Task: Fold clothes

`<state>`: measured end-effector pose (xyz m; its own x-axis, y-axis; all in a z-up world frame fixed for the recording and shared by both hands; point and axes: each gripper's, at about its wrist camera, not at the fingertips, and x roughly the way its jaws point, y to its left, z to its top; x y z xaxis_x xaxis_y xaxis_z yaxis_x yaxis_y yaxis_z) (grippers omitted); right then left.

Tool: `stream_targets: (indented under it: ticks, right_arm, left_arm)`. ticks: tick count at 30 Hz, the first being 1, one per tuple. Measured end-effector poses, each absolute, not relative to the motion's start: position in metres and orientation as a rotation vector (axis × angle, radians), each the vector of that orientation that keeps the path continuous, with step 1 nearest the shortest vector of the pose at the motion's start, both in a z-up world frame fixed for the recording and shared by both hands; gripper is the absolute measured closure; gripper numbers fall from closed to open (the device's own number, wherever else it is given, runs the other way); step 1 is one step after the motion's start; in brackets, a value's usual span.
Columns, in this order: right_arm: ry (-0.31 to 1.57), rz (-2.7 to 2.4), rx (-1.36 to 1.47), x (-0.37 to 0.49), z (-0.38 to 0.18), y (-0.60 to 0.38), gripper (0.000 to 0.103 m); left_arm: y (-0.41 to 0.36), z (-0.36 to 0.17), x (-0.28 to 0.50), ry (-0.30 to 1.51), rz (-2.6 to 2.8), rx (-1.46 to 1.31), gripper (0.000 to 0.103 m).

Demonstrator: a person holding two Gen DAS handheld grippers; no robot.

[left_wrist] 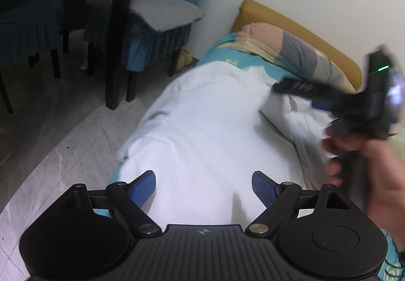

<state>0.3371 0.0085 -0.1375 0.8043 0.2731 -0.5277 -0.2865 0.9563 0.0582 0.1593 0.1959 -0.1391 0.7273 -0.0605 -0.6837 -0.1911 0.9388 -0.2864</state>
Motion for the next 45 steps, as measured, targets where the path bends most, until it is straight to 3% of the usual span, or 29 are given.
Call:
stream_targets:
  ticks: [10, 21, 28, 34, 39, 42, 43, 44, 45]
  right_arm:
    - [0.474, 0.253, 0.112, 0.179, -0.063, -0.076, 0.012]
    - [0.460, 0.130, 0.240, 0.010, -0.041, -0.175, 0.012]
    - [0.418, 0.033, 0.319, -0.040, -0.036, -0.252, 0.012]
    - [0.395, -0.001, 0.462, -0.051, -0.045, -0.313, 0.012]
    - [0.401, -0.034, 0.563, -0.047, -0.063, -0.342, 0.012]
    - [0.440, -0.058, 0.592, -0.039, -0.077, -0.351, 0.012]
    - [0.452, -0.062, 0.603, -0.036, -0.081, -0.354, 0.012]
    - [0.461, -0.065, 0.614, -0.034, -0.085, -0.356, 0.012]
    - [0.467, -0.068, 0.626, -0.032, -0.088, -0.358, 0.012]
  left_arm:
    - [0.140, -0.109, 0.113, 0.736, -0.052, -0.343, 0.017]
    - [0.070, -0.088, 0.054, 0.847, -0.172, -0.391, 0.016]
    - [-0.025, -0.101, 0.040, 0.920, -0.288, -0.213, 0.022]
    - [-0.120, -0.123, 0.027, 0.959, -0.440, -0.085, 0.031]
    - [-0.173, -0.149, 0.021, 0.984, -0.542, -0.017, 0.032]
    - [-0.184, -0.159, 0.017, 0.960, -0.541, 0.064, 0.051]
    - [-0.186, -0.162, 0.015, 0.952, -0.539, 0.091, 0.078]
    - [-0.189, -0.166, 0.013, 0.943, -0.537, 0.117, 0.093]
    - [-0.187, -0.164, 0.012, 0.931, -0.537, 0.121, 0.094]
